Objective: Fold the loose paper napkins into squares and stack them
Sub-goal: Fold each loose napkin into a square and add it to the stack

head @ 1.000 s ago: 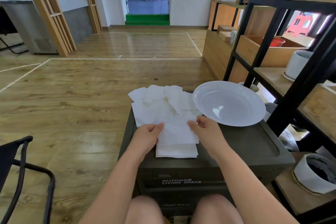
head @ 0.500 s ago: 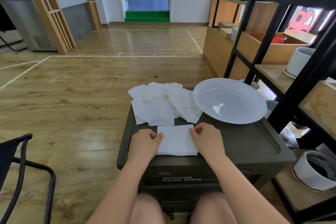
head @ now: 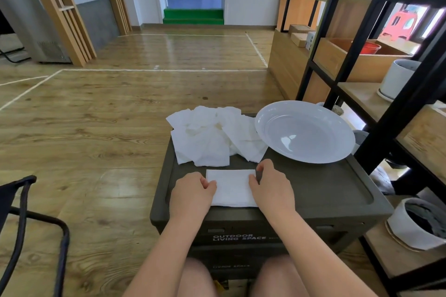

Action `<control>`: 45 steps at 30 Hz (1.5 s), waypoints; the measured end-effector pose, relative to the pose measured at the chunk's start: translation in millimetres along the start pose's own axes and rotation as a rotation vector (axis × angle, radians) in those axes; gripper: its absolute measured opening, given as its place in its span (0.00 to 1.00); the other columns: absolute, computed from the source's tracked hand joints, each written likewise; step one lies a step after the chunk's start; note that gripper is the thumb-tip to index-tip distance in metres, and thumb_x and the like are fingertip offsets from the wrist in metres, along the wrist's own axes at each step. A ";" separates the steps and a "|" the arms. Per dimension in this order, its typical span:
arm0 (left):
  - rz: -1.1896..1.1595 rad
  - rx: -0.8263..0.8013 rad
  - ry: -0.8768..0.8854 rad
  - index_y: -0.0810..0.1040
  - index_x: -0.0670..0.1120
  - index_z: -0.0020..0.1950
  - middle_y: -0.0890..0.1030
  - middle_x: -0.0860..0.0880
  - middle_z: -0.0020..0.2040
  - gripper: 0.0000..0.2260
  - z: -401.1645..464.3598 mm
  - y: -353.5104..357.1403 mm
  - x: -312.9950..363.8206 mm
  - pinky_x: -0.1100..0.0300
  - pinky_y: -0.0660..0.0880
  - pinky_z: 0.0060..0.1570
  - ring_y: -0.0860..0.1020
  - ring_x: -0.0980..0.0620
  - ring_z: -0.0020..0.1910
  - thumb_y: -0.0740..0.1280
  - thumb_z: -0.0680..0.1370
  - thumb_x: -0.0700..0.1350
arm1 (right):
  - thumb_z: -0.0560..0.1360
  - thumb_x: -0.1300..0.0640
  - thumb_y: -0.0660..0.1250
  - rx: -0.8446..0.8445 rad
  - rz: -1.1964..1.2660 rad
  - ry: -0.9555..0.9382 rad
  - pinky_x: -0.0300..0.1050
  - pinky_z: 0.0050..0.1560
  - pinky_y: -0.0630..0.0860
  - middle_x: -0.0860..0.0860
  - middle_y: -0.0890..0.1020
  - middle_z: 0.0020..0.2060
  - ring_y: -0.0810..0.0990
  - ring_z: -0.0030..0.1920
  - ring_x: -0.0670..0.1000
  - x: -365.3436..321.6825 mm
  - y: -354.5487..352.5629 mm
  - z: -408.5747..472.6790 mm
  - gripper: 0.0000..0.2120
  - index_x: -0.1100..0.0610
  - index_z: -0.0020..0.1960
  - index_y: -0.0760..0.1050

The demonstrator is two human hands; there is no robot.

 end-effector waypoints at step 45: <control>-0.858 -0.119 0.542 0.71 0.60 0.51 0.76 0.59 0.37 0.17 59.4 -62.7 48.2 0.73 0.70 0.39 0.76 0.59 0.36 0.66 0.77 0.36 | 0.77 0.38 0.58 -0.341 0.680 -0.049 0.41 0.57 0.68 0.46 0.72 0.66 0.71 0.62 0.46 -53.5 -21.7 56.4 0.24 0.47 0.69 0.65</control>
Point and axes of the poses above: each hand's wrist, its own z-axis towards the middle knuckle, its own y-axis out of the palm, x = y × z, the point moved 4 cm from there along z, towards the middle knuckle
